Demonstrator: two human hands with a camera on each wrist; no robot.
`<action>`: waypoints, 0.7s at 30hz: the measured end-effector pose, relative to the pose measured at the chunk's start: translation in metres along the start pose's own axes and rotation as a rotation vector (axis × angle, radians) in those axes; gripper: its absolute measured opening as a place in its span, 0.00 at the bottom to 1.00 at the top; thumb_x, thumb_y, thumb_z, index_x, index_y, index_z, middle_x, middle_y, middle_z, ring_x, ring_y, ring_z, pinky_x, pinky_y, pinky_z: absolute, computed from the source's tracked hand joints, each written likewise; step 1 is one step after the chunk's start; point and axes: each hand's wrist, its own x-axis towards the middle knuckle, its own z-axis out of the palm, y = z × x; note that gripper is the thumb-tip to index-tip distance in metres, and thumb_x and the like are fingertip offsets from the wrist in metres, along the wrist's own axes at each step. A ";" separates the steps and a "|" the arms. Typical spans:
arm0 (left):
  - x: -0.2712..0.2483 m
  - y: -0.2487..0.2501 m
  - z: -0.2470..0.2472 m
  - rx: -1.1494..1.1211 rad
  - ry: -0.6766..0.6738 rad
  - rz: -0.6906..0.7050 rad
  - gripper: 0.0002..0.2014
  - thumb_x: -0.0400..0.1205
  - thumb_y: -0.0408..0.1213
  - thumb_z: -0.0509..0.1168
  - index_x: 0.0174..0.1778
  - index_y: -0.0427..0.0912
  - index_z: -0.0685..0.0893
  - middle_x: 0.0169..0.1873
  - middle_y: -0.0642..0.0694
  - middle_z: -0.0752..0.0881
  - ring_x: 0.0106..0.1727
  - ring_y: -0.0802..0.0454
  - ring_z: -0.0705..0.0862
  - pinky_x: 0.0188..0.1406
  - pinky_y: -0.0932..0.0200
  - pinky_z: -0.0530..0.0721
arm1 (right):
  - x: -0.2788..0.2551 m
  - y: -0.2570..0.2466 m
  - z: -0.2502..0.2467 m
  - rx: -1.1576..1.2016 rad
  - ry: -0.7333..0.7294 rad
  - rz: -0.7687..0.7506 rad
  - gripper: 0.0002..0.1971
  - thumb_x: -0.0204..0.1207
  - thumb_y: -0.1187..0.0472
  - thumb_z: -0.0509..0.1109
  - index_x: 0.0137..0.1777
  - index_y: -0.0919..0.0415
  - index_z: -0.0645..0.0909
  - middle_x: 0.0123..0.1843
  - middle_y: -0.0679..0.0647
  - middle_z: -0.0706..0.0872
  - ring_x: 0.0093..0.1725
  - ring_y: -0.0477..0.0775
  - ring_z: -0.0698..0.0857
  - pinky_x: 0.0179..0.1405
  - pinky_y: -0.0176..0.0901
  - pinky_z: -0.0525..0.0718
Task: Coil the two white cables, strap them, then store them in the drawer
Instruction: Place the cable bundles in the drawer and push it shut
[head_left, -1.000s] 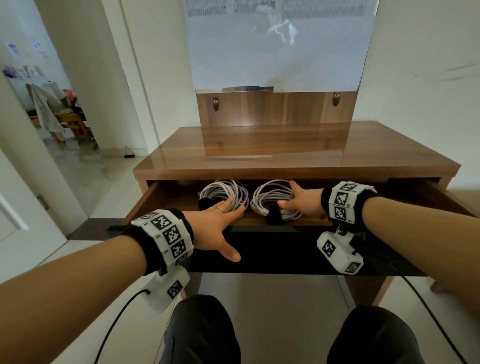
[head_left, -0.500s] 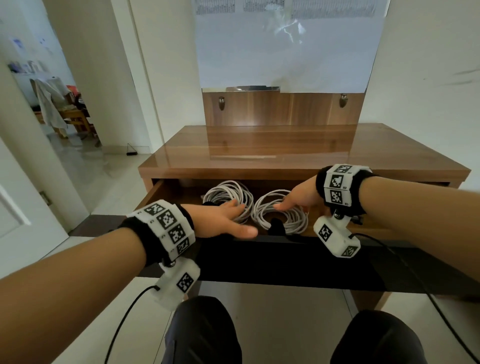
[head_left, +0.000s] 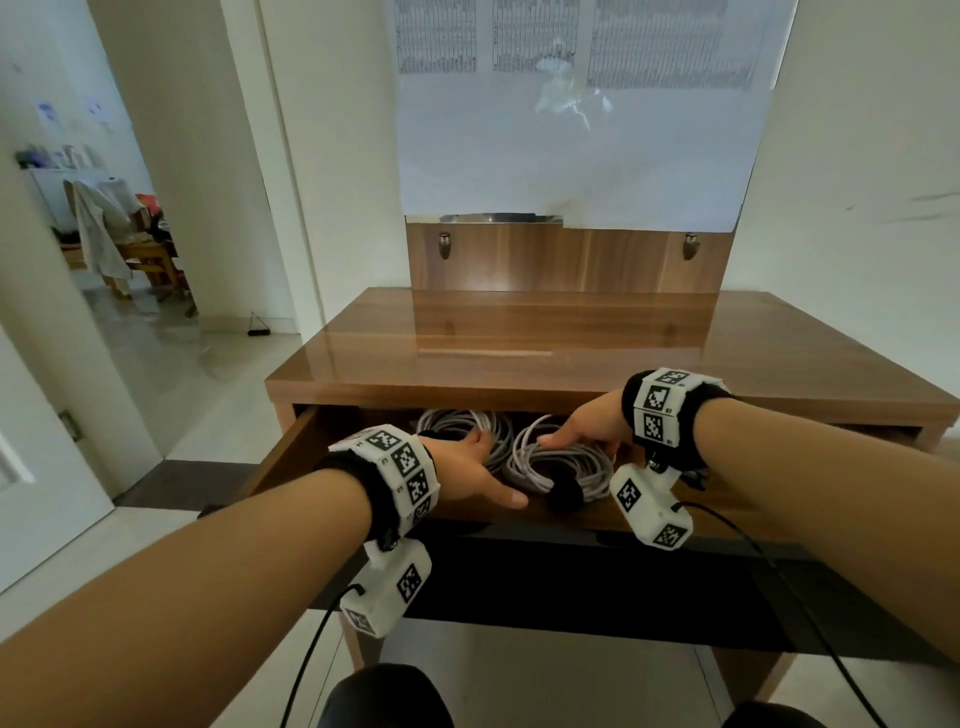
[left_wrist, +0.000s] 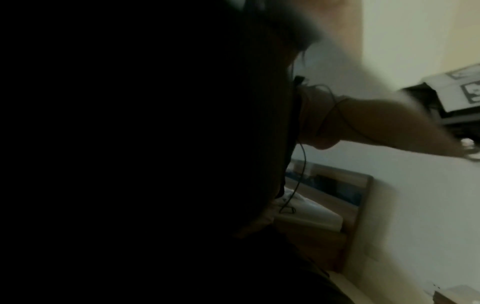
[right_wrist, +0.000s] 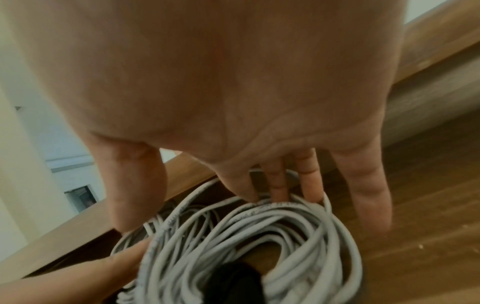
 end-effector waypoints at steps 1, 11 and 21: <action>0.001 0.000 -0.004 -0.015 0.006 0.002 0.52 0.80 0.62 0.64 0.85 0.45 0.33 0.86 0.46 0.37 0.87 0.43 0.47 0.85 0.44 0.53 | 0.003 0.001 -0.002 0.024 -0.015 -0.014 0.34 0.83 0.43 0.59 0.82 0.63 0.59 0.83 0.61 0.62 0.79 0.63 0.66 0.57 0.46 0.71; -0.031 0.010 -0.016 0.327 0.093 0.082 0.62 0.71 0.59 0.76 0.86 0.49 0.35 0.87 0.46 0.37 0.87 0.46 0.40 0.85 0.42 0.48 | -0.015 0.033 -0.014 -0.010 0.016 -0.179 0.44 0.75 0.49 0.73 0.85 0.59 0.53 0.85 0.56 0.58 0.82 0.62 0.60 0.79 0.60 0.63; -0.030 -0.004 0.008 0.526 0.521 0.054 0.76 0.58 0.60 0.83 0.83 0.49 0.27 0.83 0.44 0.27 0.84 0.44 0.28 0.81 0.29 0.36 | -0.015 0.048 0.027 -0.669 0.488 -0.265 0.74 0.52 0.41 0.86 0.83 0.49 0.29 0.85 0.56 0.29 0.83 0.61 0.32 0.80 0.69 0.44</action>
